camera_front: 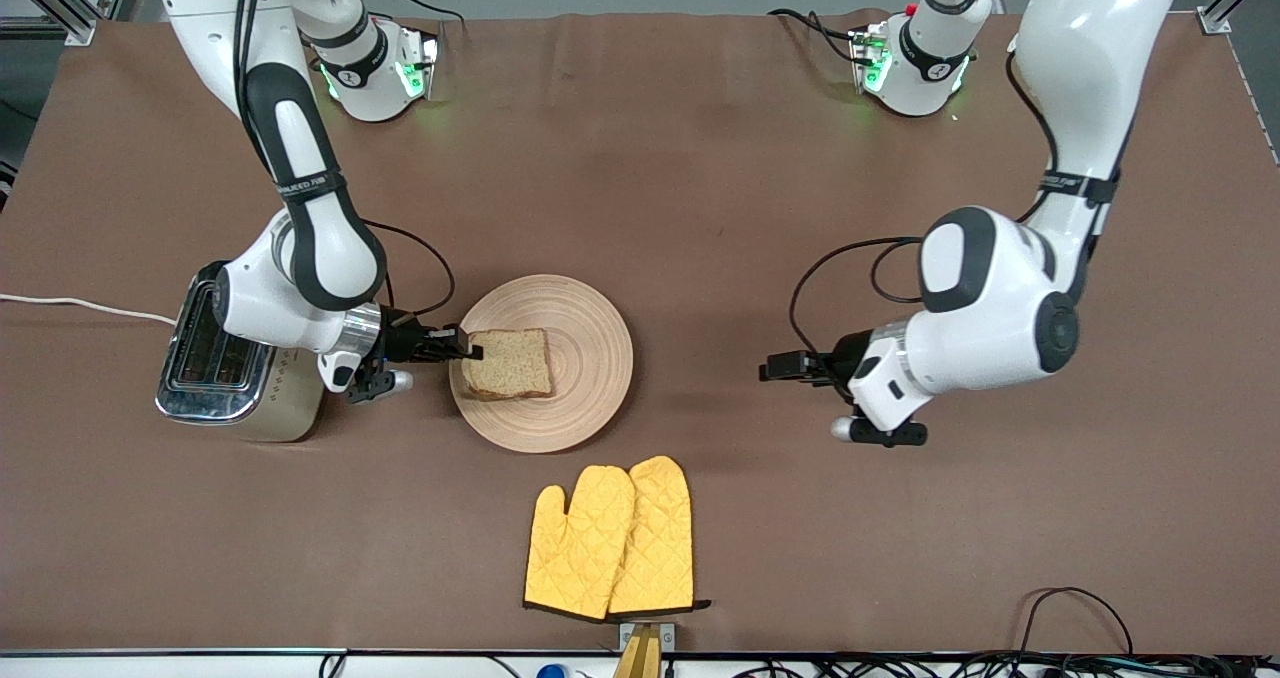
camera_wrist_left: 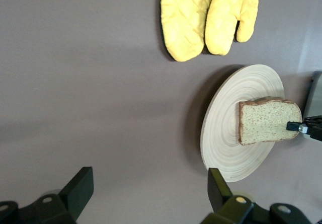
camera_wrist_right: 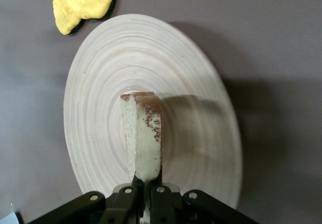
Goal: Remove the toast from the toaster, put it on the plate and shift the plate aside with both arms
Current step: 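Grasp the plate rim with the left gripper while the right gripper releases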
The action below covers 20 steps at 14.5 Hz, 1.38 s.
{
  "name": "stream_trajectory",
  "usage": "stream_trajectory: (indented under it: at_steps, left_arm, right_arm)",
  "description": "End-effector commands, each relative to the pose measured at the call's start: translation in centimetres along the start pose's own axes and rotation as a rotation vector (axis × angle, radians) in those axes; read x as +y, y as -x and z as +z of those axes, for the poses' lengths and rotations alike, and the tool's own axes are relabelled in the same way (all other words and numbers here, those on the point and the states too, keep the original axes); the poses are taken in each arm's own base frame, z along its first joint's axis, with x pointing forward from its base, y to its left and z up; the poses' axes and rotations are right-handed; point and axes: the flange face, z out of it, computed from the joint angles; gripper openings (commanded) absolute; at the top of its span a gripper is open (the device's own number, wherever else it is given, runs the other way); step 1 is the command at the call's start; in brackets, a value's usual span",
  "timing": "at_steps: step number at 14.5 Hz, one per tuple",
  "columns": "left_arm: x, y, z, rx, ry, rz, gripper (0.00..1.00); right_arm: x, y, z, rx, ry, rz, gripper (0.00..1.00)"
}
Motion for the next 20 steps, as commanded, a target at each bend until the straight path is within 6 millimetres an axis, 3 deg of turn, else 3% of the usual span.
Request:
stream_trajectory:
  at_steps: [1, 2, 3, 6, 13, 17, 20]
  left_arm:
    - [0.0, 0.5, 2.3, 0.005, 0.074, -0.014, 1.00]
    - [0.0, 1.0, 4.1, 0.017, 0.101, -0.026, 1.00]
    - [0.1, 1.6, 5.5, 0.039, 0.126, -0.031, 1.00]
    - [-1.3, 2.2, 9.6, 0.043, 0.248, -0.029, 1.00]
    - [-6.0, 3.7, 17.4, 0.095, 0.535, 0.026, 0.95]
    - [-5.9, 4.3, 20.7, 0.083, 0.629, 0.115, 0.79]
    - [-4.8, 4.8, 22.4, 0.055, 0.661, 0.171, 0.70]
  right_arm:
    - [0.4, 0.4, -0.1, 0.002, -0.006, -0.012, 0.14]
    - [0.5, 0.4, 0.1, -0.003, -0.002, -0.014, 0.30]
    - [0.7, 0.5, 0.1, -0.004, -0.001, -0.011, 0.57]
    - [0.8, 0.5, 0.2, -0.006, 0.000, -0.009, 0.96]
    - [1.5, 0.6, 0.4, -0.011, 0.004, 0.000, 1.00]
    - [1.0, 0.6, 0.5, -0.017, 0.014, -0.011, 1.00]
    - [-0.1, 0.3, -2.1, -0.012, 0.033, -0.061, 1.00]
